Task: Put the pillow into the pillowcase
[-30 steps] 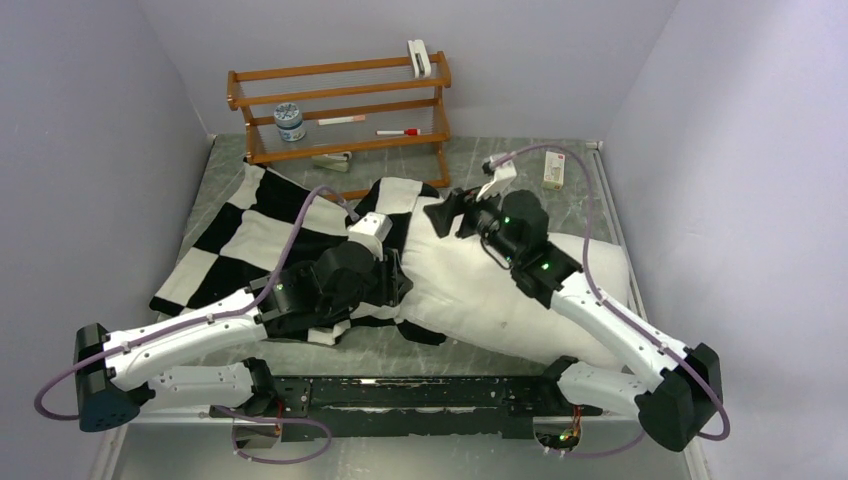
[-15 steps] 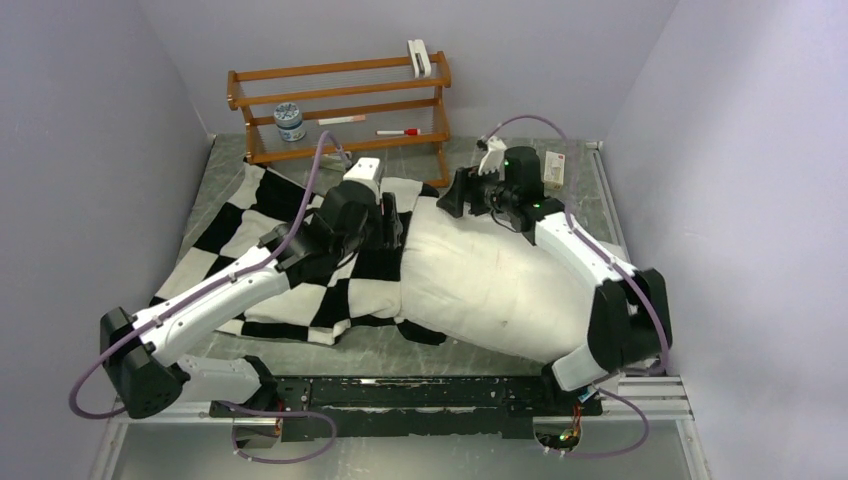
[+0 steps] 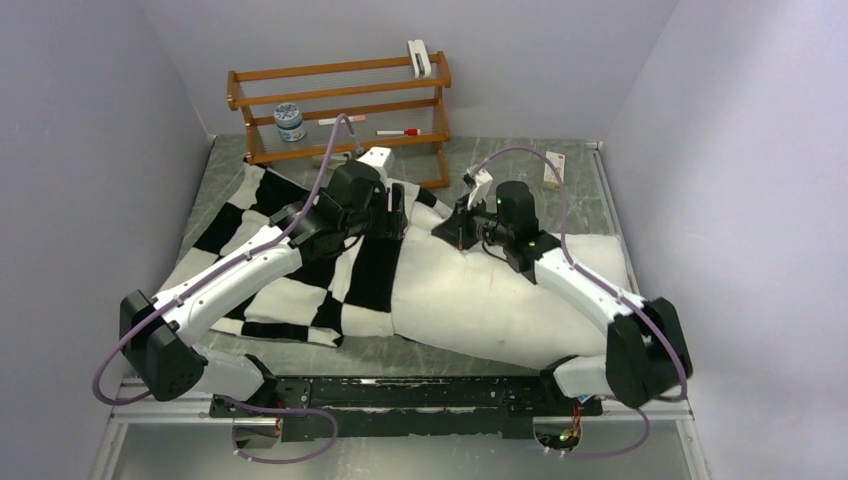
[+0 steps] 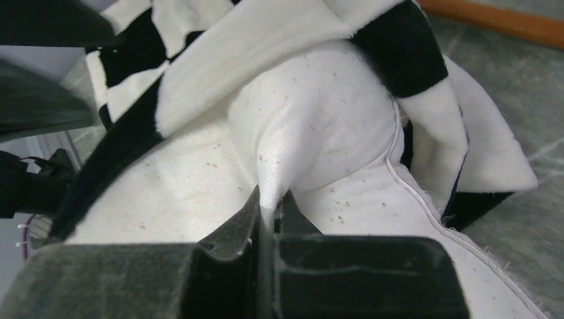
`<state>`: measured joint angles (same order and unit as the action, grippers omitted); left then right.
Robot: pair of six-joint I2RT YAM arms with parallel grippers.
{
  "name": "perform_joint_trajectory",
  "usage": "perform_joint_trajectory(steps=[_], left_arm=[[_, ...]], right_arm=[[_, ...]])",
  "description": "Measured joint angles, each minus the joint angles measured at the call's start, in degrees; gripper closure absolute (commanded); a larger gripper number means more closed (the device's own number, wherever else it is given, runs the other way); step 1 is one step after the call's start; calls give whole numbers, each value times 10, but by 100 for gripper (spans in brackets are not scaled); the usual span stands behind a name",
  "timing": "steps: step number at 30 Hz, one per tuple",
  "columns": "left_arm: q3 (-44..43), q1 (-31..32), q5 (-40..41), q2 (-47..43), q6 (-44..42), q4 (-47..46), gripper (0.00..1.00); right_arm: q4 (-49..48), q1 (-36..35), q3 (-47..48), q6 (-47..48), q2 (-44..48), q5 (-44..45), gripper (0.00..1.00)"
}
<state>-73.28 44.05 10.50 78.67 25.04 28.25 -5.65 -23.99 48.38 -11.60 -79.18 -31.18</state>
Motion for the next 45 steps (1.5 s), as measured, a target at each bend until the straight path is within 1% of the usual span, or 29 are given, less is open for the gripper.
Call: perform_joint_trajectory(steps=[4, 7, 8, 11, 13, 17, 19, 24, 29, 33, 35, 38, 42, 45], left_arm=[[-12, -1, -1, 18, -13, 15, 32], [-12, -1, 0, 23, -20, 16, 33], [-12, -1, 1, 24, -22, 16, 35], [-12, -1, 6, 29, -28, 16, 43], [-12, -1, 12, 33, -32, 16, 53], [-12, -1, 25, 41, -39, 15, 85], [-12, -1, 27, 42, -44, 12, 94], [-14, -1, 18, 42, -52, 5, 95], [-29, -2, -42, 41, -46, -15, 95], [-29, 4, -117, 40, -24, -57, 95], [-28, 14, -141, 40, -14, -76, 95], [-8, 36, -181, 41, 9, -133, 95], [41, 38, -196, 45, 40, -215, 95], [48, 37, -196, 56, 50, -236, 95]], right_arm=[[-8, -54, -23, -4, 72, 48, 100], [-8, -88, -30, -13, 100, 79, 100], [-8, -98, -32, -16, 105, 90, 100], [-8, -122, -34, -26, 110, 121, 100], [-9, -133, -34, -30, 111, 140, 100], [-10, -145, -37, -41, 116, 168, 100], [-14, -146, -40, -47, 118, 176, 100], [-28, -147, -49, -60, 118, 185, 100], [-51, -147, -63, -80, 118, 195, 100], [-96, -147, -90, -114, 118, 206, 100], [-121, -147, -103, -134, 118, 217, 100], [-157, -148, -121, -162, 118, 238, 100], [-199, -149, -153, -194, 118, 275, 100], [-217, -151, -166, -206, 118, 302, 100]])
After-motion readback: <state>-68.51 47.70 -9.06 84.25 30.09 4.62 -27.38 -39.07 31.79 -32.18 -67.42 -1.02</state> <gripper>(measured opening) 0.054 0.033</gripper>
